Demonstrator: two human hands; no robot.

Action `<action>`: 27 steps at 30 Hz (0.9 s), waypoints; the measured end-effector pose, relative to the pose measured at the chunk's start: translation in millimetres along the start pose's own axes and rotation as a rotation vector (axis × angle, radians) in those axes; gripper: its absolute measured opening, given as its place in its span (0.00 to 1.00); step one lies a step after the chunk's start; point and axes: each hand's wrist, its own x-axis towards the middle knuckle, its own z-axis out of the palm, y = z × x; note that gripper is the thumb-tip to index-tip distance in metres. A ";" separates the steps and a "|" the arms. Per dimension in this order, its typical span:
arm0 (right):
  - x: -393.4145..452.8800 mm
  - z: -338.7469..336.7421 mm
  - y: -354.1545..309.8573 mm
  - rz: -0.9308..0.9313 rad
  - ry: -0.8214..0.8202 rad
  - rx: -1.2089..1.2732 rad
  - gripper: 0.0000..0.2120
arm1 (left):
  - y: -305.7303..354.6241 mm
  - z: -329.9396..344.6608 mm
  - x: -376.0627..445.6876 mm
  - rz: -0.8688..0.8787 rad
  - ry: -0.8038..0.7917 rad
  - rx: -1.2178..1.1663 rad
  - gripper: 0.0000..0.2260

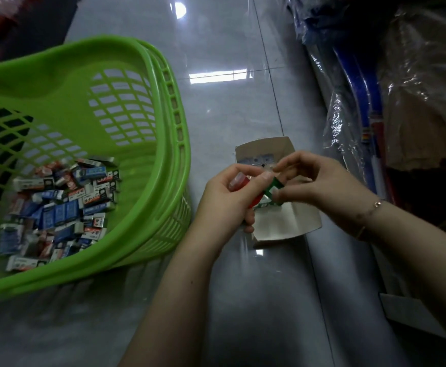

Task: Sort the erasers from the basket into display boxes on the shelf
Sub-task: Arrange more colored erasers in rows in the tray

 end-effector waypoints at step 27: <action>27.9 51.6 49.6 0.068 0.120 -0.669 0.07 | -48.1 -20.5 10.8 -0.181 0.055 0.186 0.05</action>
